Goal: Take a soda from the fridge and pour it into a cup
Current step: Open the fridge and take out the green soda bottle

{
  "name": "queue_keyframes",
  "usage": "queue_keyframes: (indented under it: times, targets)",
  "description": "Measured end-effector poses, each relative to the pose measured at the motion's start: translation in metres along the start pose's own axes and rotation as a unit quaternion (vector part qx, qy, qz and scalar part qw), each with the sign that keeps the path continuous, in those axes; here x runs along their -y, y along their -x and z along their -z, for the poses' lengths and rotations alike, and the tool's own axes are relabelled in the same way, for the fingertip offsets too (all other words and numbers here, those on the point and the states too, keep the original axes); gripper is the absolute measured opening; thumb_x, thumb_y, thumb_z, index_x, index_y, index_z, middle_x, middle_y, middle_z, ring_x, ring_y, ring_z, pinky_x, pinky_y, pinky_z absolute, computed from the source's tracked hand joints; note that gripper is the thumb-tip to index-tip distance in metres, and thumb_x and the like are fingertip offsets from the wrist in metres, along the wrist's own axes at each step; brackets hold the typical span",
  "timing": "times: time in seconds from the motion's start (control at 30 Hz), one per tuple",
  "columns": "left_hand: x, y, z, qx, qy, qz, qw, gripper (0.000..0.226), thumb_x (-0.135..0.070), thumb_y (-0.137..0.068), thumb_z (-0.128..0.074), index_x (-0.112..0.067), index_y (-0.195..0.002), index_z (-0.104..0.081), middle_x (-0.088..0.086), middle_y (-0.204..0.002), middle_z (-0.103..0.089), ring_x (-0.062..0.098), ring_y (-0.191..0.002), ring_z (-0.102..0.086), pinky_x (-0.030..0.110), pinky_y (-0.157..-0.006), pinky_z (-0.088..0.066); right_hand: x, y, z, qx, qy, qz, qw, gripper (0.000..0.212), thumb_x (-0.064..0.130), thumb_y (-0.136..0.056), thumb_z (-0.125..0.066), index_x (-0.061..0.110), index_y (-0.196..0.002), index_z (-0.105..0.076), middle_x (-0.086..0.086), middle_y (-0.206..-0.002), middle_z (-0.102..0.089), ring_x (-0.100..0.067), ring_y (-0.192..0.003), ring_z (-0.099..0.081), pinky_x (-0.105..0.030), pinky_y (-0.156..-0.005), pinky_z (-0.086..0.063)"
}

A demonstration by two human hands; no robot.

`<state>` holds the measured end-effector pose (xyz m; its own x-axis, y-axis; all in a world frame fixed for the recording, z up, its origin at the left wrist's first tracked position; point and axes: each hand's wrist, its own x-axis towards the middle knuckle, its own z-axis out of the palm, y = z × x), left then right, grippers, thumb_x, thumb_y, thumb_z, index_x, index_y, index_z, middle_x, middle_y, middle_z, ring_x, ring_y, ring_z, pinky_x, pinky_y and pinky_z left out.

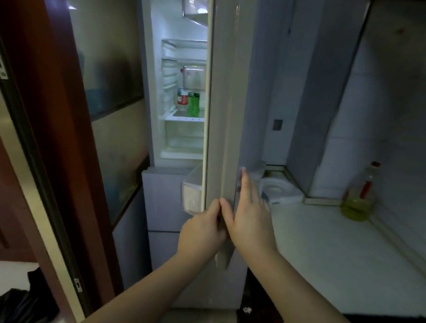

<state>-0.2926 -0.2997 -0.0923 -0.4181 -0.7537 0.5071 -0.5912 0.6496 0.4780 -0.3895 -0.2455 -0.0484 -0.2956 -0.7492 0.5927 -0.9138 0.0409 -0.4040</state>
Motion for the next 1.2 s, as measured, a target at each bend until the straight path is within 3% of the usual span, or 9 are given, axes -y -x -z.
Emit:
queue_keyframes:
  times: [0.27,0.43,0.53,0.63,0.77,0.83,0.93,1.07,1.2]
  targets:
    - [-0.047,0.007,-0.012,0.121,-0.052,-0.135,0.982,0.022,-0.043,-0.094,-0.046,-0.024,-0.105,-0.048,-0.005,-0.094,-0.068,0.02,-0.083,-0.065,0.035,-0.068,-0.05,-0.053,0.024,0.044,-0.023,0.005,-0.081,0.996,0.075,0.033,-0.094,-0.05,0.021,-0.153,-0.005,-0.001,-0.152,-0.034,-0.025,-0.127,-0.046,-0.037,-0.102,-0.04]
    - [-0.059,-0.012,-0.024,0.046,-0.046,-0.182,0.981,0.018,-0.033,-0.093,-0.049,-0.018,-0.095,-0.058,-0.001,-0.092,-0.063,0.023,-0.084,-0.062,0.034,-0.067,-0.045,-0.08,0.032,0.066,-0.035,0.035,-0.126,0.991,0.071,0.027,-0.097,-0.046,0.015,-0.153,-0.005,-0.006,-0.151,-0.037,-0.028,-0.125,-0.048,-0.035,-0.1,-0.038]
    - [-0.053,-0.025,-0.035,-0.016,-0.074,-0.219,0.973,0.019,-0.029,-0.085,-0.054,-0.015,-0.096,-0.062,0.002,-0.093,-0.06,0.026,-0.084,-0.059,0.034,-0.07,-0.043,-0.09,0.042,0.075,-0.084,0.064,-0.139,0.985,0.071,0.025,-0.097,-0.046,0.015,-0.153,-0.005,-0.006,-0.158,-0.022,-0.025,-0.139,-0.03,-0.037,-0.111,-0.028]
    - [-0.044,-0.03,-0.042,-0.052,-0.099,-0.209,0.972,0.03,-0.026,-0.08,-0.056,-0.014,-0.108,-0.06,0.005,-0.109,-0.06,0.026,-0.097,-0.057,0.038,-0.082,-0.045,-0.094,0.053,0.081,-0.138,0.115,-0.083,0.98,0.073,0.024,-0.093,-0.049,0.017,-0.154,-0.009,-0.006,-0.16,-0.012,-0.022,-0.145,-0.015,-0.039,-0.116,-0.019]
    - [-0.029,-0.029,-0.054,-0.019,-0.138,-0.204,0.969,0.047,-0.032,-0.08,-0.042,-0.012,-0.119,-0.058,0.007,-0.119,-0.061,0.026,-0.11,-0.057,0.039,-0.094,-0.044,-0.101,0.055,0.079,-0.046,0.109,0.043,0.992,0.065,0.016,-0.09,-0.045,0.015,-0.151,-0.022,-0.003,-0.156,-0.027,-0.017,-0.144,-0.022,-0.038,-0.116,-0.026]
    - [-0.024,-0.03,-0.062,0.019,-0.151,-0.214,0.965,0.05,-0.031,-0.08,-0.044,-0.012,-0.125,-0.057,0.007,-0.123,-0.061,0.027,-0.114,-0.058,0.037,-0.099,-0.038,-0.107,0.054,0.073,-0.005,0.136,0.055,0.989,0.06,0.02,-0.091,-0.037,0.014,-0.15,-0.027,-0.003,-0.155,-0.03,-0.018,-0.143,-0.026,-0.039,-0.115,-0.029]
    - [-0.024,-0.034,-0.073,0.068,-0.15,-0.236,0.958,0.058,-0.026,-0.08,-0.055,-0.012,-0.136,-0.051,0.007,-0.135,-0.056,0.029,-0.126,-0.052,0.041,-0.105,-0.039,-0.117,0.051,0.064,0.007,0.165,0.013,0.986,0.06,0.021,-0.093,-0.04,0.014,-0.151,-0.025,-0.004,-0.157,-0.025,-0.019,-0.145,-0.022,-0.039,-0.118,-0.023]
    - [-0.037,-0.042,-0.081,0.083,-0.135,-0.278,0.947,0.06,-0.024,-0.078,-0.057,-0.015,-0.137,-0.052,0.002,-0.129,-0.059,0.025,-0.12,-0.054,0.039,-0.1,-0.044,-0.127,0.047,0.059,0.006,0.208,-0.044,0.977,0.066,0.017,-0.092,-0.05,0.01,-0.151,-0.023,-0.007,-0.159,-0.02,-0.021,-0.147,-0.017,-0.033,-0.116,-0.009]
    - [-0.051,-0.054,-0.084,0.095,-0.124,-0.317,0.935,0.056,-0.026,-0.078,-0.056,-0.017,-0.134,-0.056,-0.002,-0.117,-0.063,0.022,-0.108,-0.059,0.034,-0.094,-0.047,-0.141,0.045,0.063,0.017,0.235,-0.098,0.967,0.068,0.019,-0.083,-0.064,0.004,-0.144,-0.038,-0.013,-0.152,-0.036,-0.026,-0.141,-0.032,-0.04,-0.114,-0.02]
